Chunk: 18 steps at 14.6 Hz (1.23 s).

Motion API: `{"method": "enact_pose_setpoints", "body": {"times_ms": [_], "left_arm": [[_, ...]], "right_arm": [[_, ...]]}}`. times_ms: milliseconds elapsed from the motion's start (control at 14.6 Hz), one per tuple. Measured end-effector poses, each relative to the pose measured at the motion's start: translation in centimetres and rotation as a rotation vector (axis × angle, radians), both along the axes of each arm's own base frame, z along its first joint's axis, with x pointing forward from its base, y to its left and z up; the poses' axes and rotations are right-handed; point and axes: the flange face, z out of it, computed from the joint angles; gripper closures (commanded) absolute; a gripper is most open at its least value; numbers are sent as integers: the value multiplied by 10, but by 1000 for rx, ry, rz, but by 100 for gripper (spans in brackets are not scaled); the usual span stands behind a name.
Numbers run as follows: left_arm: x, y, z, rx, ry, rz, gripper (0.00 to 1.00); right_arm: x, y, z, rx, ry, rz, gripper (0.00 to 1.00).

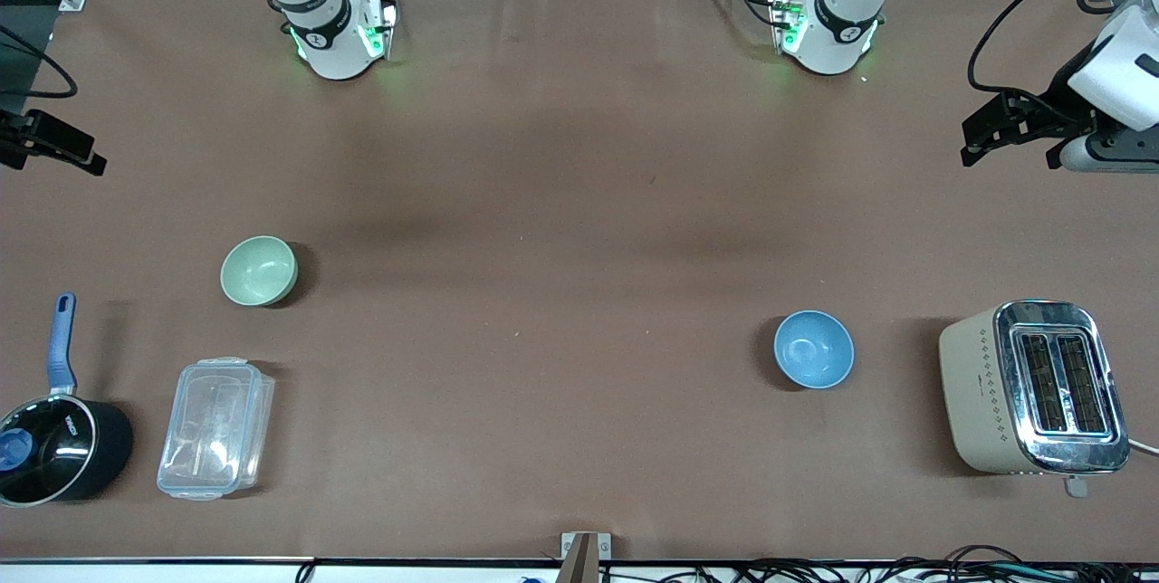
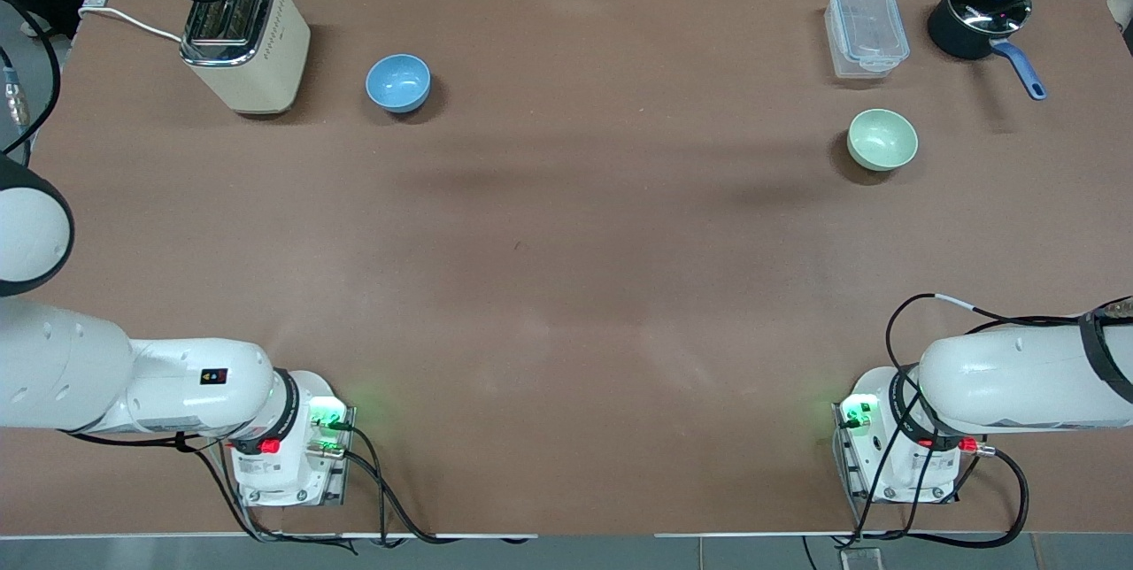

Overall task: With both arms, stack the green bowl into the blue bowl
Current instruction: 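Reach the left gripper down to the light blue bowl rim, then grasp the blue bowl with the left gripper while the right gripper reaches the green bowl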

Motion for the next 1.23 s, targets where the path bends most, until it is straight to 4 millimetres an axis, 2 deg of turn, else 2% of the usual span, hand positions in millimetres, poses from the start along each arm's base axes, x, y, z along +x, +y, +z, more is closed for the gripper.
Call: {"method": "enact_pose_setpoints", "body": {"times_ms": [342,410,547,615,752,889,957,1094,1231], "left_arm": [[0,-4,-1,0,1,-8,0],[2,-6,-5,0,6,-11,0],[19,-10,-29,-4,30,-17,0],[33,-10,-46,-4,44,-18,0],[65,-13,-94,-7,74,-22,0],[96,-27,-157,-19,83,-36,0],[108,-34,-190,-25,82,-33,0],[126,-44,-254,-37,62,-21,0],[138,-43,-311,-47,49,-12,3]], "right_arm": [[0,0,0,0,0,0,0],[0,0,0,0,0,0,0],[0,0,0,0,0,4,0],[0,0,0,0,-1,12,0],[0,-3,-3,0,3,15,0],[2,-16,-25,2,19,12,0],[4,-23,-49,2,25,22,0],[8,-32,-109,-10,29,35,0],[4,-37,-172,-21,17,34,0]]}}
